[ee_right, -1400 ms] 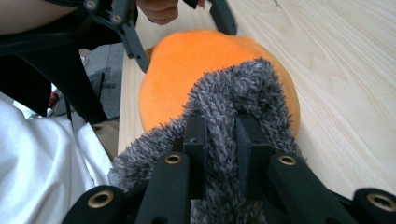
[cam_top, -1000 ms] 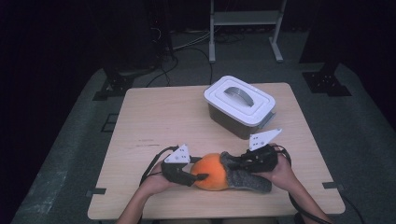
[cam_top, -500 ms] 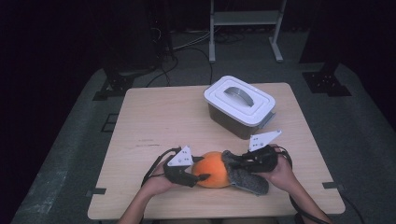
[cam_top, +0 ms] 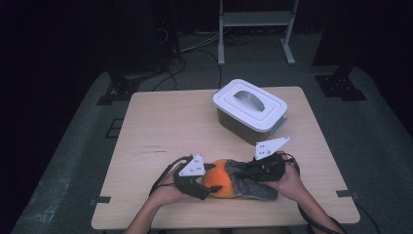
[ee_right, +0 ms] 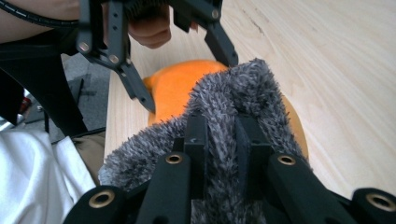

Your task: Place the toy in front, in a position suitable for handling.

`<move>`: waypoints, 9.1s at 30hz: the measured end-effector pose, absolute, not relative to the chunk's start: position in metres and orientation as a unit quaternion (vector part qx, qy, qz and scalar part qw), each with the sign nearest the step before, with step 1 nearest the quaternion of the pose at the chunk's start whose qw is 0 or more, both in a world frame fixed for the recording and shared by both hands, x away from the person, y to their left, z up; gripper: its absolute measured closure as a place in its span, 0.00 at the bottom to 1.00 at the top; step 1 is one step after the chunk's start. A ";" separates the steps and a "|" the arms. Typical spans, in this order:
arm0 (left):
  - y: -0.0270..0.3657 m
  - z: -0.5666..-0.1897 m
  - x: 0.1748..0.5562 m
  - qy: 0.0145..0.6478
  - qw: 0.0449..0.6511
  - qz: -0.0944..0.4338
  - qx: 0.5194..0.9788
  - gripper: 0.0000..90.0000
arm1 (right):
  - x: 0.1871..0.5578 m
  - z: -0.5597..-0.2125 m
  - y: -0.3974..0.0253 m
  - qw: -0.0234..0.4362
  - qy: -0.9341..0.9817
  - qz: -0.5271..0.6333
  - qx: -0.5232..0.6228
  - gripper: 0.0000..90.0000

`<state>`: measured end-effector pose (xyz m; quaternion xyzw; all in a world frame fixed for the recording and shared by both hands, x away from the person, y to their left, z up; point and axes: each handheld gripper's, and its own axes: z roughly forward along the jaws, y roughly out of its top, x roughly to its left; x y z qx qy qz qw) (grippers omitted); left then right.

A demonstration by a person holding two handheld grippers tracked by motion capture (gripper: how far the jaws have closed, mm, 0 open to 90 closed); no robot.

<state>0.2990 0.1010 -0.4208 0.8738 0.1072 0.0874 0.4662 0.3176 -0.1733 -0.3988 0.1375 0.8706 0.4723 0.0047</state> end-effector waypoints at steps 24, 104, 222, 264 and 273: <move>0.107 -0.421 0.306 0.129 0.471 0.044 0.871 0.17 | 0.320 -0.409 -0.182 -0.008 0.875 0.460 0.150 0.84; 0.135 -0.431 0.316 0.124 0.442 0.032 0.888 0.31 | 0.320 -0.421 -0.165 -0.028 0.882 0.448 0.146 0.84; 0.093 -0.425 0.304 0.146 0.487 0.152 0.848 0.50 | 0.333 -0.400 -0.177 0.011 0.867 0.462 0.186 0.85; 0.107 -0.426 0.294 0.070 0.445 0.107 0.886 0.36 | 0.334 -0.409 -0.193 -0.015 0.864 0.464 0.195 0.86; 0.102 -0.425 0.286 0.023 0.442 0.111 0.890 0.36 | 0.336 -0.412 -0.181 -0.040 0.862 0.468 0.190 0.85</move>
